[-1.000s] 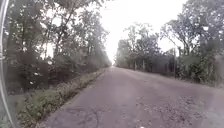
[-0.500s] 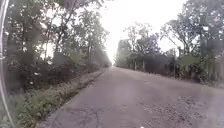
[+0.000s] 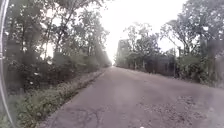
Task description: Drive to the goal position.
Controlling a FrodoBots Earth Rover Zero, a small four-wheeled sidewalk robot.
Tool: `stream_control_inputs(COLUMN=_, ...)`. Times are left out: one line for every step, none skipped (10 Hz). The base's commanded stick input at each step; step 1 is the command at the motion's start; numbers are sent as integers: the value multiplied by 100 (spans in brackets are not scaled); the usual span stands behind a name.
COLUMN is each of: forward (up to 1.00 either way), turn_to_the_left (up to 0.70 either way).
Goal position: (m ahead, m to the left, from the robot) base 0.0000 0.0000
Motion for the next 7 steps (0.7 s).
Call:
stream_control_inputs(forward=10, turn_to_the_left=1)
stream_control_inputs(forward=10, turn_to_the_left=1)
stream_control_inputs(forward=10, turn_to_the_left=1)
stream_control_inputs(forward=10, turn_to_the_left=1)
stream_control_inputs(forward=10, turn_to_the_left=1)
stream_control_inputs(forward=10, turn_to_the_left=1)
stream_control_inputs(forward=10, turn_to_the_left=1)
